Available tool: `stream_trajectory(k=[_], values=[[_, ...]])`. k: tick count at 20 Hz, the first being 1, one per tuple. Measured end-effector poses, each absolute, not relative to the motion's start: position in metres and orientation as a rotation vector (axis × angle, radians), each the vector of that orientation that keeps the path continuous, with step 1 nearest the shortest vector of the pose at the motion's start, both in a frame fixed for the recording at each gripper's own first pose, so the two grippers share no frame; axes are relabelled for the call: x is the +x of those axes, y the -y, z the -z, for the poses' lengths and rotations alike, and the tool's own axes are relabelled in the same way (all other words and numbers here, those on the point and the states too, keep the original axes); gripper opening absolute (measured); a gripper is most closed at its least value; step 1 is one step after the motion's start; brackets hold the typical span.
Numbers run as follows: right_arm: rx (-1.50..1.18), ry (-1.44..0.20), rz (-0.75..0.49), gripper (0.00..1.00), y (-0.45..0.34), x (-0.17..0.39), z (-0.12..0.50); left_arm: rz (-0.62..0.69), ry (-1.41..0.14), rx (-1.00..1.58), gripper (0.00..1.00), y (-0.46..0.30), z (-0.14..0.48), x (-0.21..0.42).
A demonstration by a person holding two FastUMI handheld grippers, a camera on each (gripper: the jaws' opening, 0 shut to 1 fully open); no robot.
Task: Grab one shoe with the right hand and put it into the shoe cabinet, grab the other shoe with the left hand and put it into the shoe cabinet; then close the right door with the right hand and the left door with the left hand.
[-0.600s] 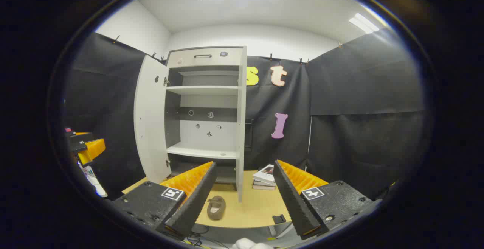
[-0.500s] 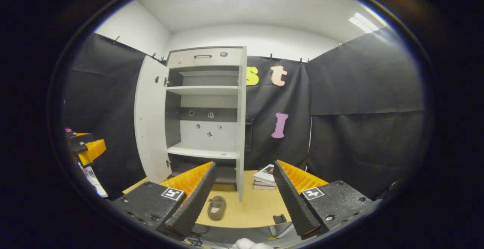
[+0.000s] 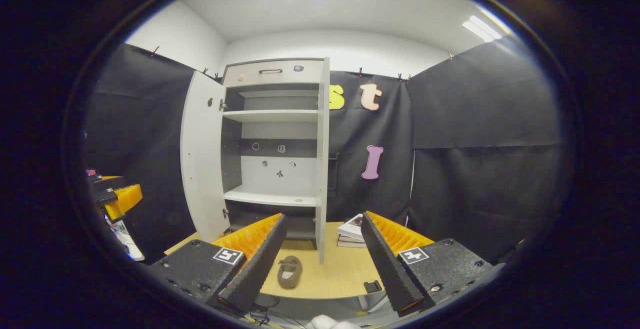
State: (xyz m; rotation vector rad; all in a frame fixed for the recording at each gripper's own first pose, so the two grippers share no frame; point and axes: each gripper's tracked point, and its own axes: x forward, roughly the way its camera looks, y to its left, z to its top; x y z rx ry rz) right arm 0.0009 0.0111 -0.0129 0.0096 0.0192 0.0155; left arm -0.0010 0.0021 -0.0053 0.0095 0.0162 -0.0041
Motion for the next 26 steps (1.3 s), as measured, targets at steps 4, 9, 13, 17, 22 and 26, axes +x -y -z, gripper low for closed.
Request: stream_trajectory(k=[4,9,13,17,22,26], values=[[-0.012,-0.071,-0.035,0.98,-0.023,0.013,0.033,-0.003,-0.027,0.014,0.95,-0.007,0.012,-0.002],[-0.062,-0.223,-0.114,0.98,-0.062,0.057,0.100,-0.038,-0.051,0.034,0.95,-0.019,0.030,-0.009],[-0.036,-0.429,-0.207,0.98,-0.101,0.105,0.194,-0.093,-0.077,0.033,0.96,-0.029,0.042,0.001],[0.006,-0.591,-0.249,0.98,-0.126,0.154,0.287,-0.138,-0.103,0.019,0.96,-0.033,0.046,0.018],[0.043,-0.747,-0.256,0.93,-0.146,0.211,0.371,-0.190,-0.135,0.021,0.96,-0.034,0.046,0.042],[0.042,-0.821,-0.258,0.91,-0.163,0.255,0.417,-0.227,-0.153,0.024,0.96,-0.032,0.044,0.059]])
